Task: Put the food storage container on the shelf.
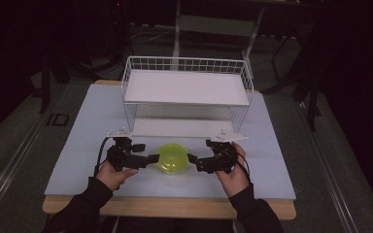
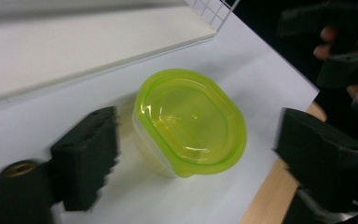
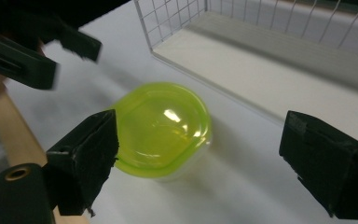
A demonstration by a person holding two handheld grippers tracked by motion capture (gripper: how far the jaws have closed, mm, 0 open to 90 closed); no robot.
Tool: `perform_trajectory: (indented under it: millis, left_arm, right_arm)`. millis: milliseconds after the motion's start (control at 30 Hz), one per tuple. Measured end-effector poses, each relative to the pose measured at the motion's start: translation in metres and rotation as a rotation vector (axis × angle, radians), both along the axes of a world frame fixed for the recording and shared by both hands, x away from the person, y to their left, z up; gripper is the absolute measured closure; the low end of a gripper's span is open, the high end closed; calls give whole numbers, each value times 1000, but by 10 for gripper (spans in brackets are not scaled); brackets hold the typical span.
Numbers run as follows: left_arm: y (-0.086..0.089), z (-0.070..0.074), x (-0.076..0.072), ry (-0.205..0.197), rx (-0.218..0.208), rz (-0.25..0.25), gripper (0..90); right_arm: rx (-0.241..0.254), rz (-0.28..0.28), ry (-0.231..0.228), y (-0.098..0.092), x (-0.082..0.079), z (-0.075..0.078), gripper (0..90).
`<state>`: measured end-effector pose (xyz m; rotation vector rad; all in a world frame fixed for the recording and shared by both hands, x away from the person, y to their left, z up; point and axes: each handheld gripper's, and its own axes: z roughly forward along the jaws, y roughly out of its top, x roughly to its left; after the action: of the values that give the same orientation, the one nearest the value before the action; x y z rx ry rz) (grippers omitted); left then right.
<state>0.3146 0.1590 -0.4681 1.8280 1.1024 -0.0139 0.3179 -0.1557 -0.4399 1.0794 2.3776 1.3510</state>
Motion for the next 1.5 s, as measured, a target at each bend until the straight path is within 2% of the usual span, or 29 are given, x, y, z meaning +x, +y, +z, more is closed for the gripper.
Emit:
perform_trajectory:
  millis: [33, 67, 100, 133, 200, 233, 267, 367, 400, 433, 500, 533, 567, 600, 667, 700, 800, 967, 1067, 1100, 1167, 1267, 1300, 1367, 1433, 1500]
  left_arm:
    - [0, 0, 0, 0, 0, 0, 169]
    - [-1, -4, 2, 25, 5, 12, 199]
    - [-1, -4, 2, 25, 5, 12, 212]
    - [-2, -8, 4, 48, 5, 19, 228]
    - [-3, -11, 5, 75, 8, 30, 257]
    - [-4, -12, 5, 82, 8, 30, 261]
    - [-5, -14, 6, 96, 9, 28, 281]
    - [-7, -20, 8, 127, 7, 36, 353]
    - [-7, -20, 8, 127, 7, 36, 375]
    - [-7, -23, 9, 136, 3, 37, 404]
    - [-8, -26, 9, 150, -6, 32, 455]
    - [-7, -29, 9, 158, -16, 31, 515]
    - [-7, -29, 9, 158, -16, 31, 535]
    - [-7, -31, 9, 169, -15, 27, 559]
    - [-7, -32, 9, 179, -22, 18, 610]
    - [-7, -34, 9, 185, -26, 18, 615]
    - [-5, -33, 9, 190, -33, 11, 685]
    - [-5, -32, 8, 191, -31, 7, 709]
    - [-4, -31, 8, 210, -45, -5, 727]
    - [-9, -30, 6, 210, -20, -22, 730]
    - [-11, -29, 3, 210, -6, -4, 731]
    - [-9, -29, 2, 235, -18, 13, 755]
    - [-10, -28, 1, 242, -3, 15, 761]
    - [-11, -26, -1, 224, 14, 31, 806]
    - [-10, -26, -1, 235, 3, 31, 816]
    - [-10, -22, -3, 223, 7, 29, 816]
  right_arm:
    - [0, 0, 0, 0, 0, 0, 117]
    - [4, -11, 35, 1, 4, -5, 120]
    - [4, -11, 35, 1, 4, -5, 120]
    - [12, -37, 67, 3, 8, -10, 131]
    - [26, -53, 113, 5, 12, -15, 136]
    - [17, -63, 118, 6, 13, -17, 143]
    - [19, -64, 132, 6, 14, -19, 168]
    - [57, -79, 213, 7, 17, -26, 265]
    - [57, -79, 213, 7, 17, -26, 265]
    - [62, -89, 262, 8, 19, -31, 318]
    - [59, -89, 278, 8, 20, -33, 333]
    - [62, -93, 309, 9, 21, -39, 368]
    - [62, -93, 309, 9, 21, -39, 368]
    - [53, -89, 345, 11, 22, -43, 441]
    - [52, -81, 349, 12, 22, -44, 442]
    - [41, -80, 361, 14, 22, -48, 493]
    - [32, -76, 370, 17, 22, -50, 571]
    - [45, -92, 395, 20, 21, -50, 656]
    - [51, -90, 397, 21, 19, -50, 728]
    - [49, -94, 393, 22, 18, -49, 741]
    - [33, -100, 381, 25, 16, -47, 752]
    - [35, -96, 374, 26, 14, -46, 765]
    - [37, -96, 370, 26, 14, -45, 773]
    - [41, -97, 362, 27, 12, -43, 794]
    - [9, -88, 338, 29, 9, -41, 798]
    - [16, -92, 336, 29, 8, -40, 799]
